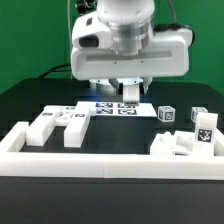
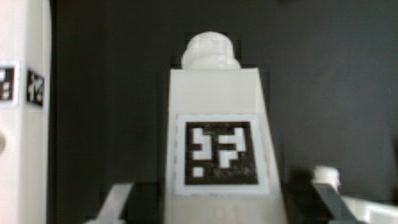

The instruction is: Assemble chair

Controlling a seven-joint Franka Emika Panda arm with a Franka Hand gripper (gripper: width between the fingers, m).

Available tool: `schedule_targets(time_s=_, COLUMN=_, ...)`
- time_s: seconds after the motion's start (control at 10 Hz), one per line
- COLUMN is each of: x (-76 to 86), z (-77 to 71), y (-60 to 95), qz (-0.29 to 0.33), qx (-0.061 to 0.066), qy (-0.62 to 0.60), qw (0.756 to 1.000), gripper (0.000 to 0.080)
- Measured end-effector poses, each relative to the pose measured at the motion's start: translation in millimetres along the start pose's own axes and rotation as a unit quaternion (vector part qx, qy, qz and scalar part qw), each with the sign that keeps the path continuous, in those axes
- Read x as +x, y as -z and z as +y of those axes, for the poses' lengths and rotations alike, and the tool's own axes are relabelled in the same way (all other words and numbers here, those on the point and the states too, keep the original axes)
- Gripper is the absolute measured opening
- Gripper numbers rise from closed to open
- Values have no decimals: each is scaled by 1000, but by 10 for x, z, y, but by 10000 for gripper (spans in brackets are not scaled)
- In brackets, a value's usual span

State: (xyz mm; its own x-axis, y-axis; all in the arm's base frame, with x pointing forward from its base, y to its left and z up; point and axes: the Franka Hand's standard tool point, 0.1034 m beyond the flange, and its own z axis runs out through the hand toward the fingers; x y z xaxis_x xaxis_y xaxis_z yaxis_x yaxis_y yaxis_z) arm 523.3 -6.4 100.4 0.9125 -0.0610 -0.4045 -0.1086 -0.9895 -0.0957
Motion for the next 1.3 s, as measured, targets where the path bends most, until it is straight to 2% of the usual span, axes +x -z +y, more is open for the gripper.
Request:
schedule_targets(time_s=0.1, x=79, z=22, y=0, qz=50, qx=-5, qy=-1, qw=999, gripper=291)
schedule_targets(time_s=0.3, x=73, z=45, y=-11, qz=105, qx=-10, qy=-2, qw=994, gripper=291)
schedule_targets(time_s=0.4, x=145, z=66, y=13, qz=155, qx=-17, qy=-2, qw=988, gripper=291)
schedule_targets(time_s=0.6, x=179, z=91, y=27, qz=229, qx=-29, qy=-2, qw=973, gripper=291)
schedule_targets(time_s=0.7, x=222, z=31, y=98, qz=257, qx=-31, qy=3, qw=966, gripper=291)
schedule_targets(time_s=0.9, x=299, z=11, y=230, qz=308, qx=-37, qy=6, qw=951, gripper=291)
schedule_targets(time_s=1.0, x=310, z=62, y=233, qz=356, qx=-51, qy=10, qw=933, gripper=291)
schedule_targets(time_s=1.1, x=283, z=88, y=190, qz=373, qx=-57, qy=11, qw=926, gripper=291)
schedule_targets(time_s=1.3, x=294, z=65, y=196, qz=371, qx=-55, qy=9, qw=927, gripper=291)
